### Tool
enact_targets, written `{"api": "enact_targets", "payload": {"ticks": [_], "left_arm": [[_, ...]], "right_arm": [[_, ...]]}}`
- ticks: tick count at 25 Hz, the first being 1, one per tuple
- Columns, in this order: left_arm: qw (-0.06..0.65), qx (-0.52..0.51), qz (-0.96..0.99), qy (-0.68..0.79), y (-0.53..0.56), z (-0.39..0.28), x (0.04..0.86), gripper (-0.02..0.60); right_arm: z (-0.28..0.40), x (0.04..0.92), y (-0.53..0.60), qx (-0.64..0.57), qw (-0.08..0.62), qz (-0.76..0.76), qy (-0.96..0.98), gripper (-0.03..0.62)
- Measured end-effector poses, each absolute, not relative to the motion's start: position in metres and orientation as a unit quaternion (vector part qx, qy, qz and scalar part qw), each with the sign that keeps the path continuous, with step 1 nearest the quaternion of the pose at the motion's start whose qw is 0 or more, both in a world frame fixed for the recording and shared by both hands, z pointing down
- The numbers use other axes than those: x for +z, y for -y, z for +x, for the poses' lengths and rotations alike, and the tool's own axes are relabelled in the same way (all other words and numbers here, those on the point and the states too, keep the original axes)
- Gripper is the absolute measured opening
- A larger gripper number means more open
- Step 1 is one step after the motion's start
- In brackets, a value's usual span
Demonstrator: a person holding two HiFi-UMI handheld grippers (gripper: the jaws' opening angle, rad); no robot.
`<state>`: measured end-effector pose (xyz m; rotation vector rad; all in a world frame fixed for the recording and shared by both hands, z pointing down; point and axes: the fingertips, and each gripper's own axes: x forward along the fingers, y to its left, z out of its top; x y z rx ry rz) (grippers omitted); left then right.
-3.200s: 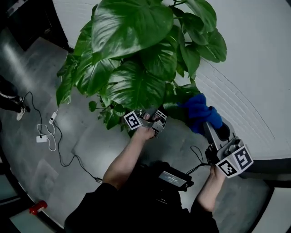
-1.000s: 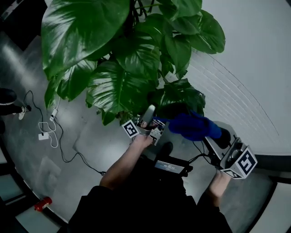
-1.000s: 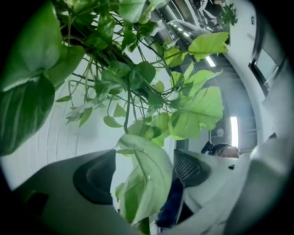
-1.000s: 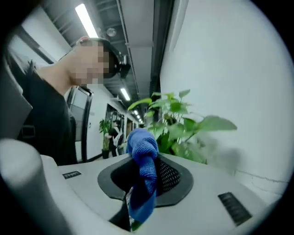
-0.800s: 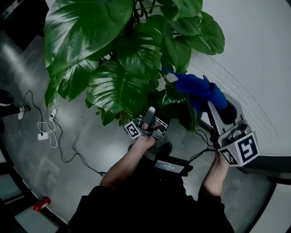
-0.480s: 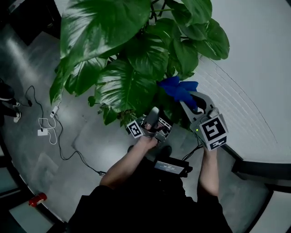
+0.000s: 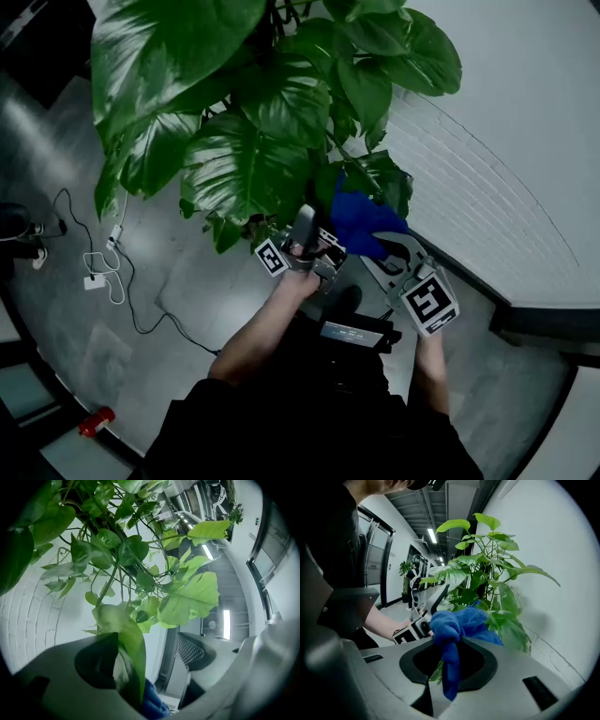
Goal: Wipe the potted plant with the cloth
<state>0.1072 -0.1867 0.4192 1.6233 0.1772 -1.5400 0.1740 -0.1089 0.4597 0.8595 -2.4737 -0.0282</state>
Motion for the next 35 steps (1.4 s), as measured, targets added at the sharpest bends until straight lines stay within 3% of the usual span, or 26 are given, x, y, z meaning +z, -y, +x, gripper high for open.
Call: {"api": "enact_targets", "payload": {"ticks": [5, 8, 13, 16, 21, 23, 25, 30, 35], "left_arm": [[0.434, -0.613, 0.657, -0.067, 0.187, 0.109, 0.42, 0.402], [0.437, -0.605, 0.663, -0.059, 0.188, 0.11, 0.427, 0.402], [0.453, -0.597, 0.66, -0.047, 0.187, 0.12, 0.45, 0.402], [0.461, -0.584, 0.666, -0.054, 0.179, 0.137, 0.456, 0.402], [0.449, -0.562, 0.69, -0.076, 0.164, 0.171, 0.443, 0.402], [0.44, -0.557, 0.699, -0.082, 0.159, 0.179, 0.435, 0.402], [0.432, -0.56, 0.702, -0.084, 0.157, 0.181, 0.429, 0.402], [0.424, -0.58, 0.69, -0.091, 0.157, 0.168, 0.418, 0.402], [0.43, -0.59, 0.675, -0.106, 0.154, 0.156, 0.415, 0.402]], "right_arm": [[0.182, 0.486, 0.076, 0.026, 0.277, 0.298, 0.913, 0.092], [0.196, 0.482, 0.056, 0.055, 0.254, 0.285, 0.923, 0.092], [0.243, 0.404, 0.052, 0.08, 0.081, 0.308, 0.945, 0.092], [0.268, 0.327, 0.067, 0.033, -0.021, 0.335, 0.941, 0.092], [0.267, 0.238, 0.124, -0.063, -0.058, 0.397, 0.914, 0.092], [0.259, 0.224, 0.147, -0.099, -0.028, 0.422, 0.901, 0.092], [0.244, 0.24, 0.175, -0.128, 0.045, 0.427, 0.894, 0.092], [0.208, 0.359, 0.213, -0.094, 0.216, 0.362, 0.902, 0.092], [0.201, 0.404, 0.181, -0.059, 0.243, 0.329, 0.911, 0.092]]}}
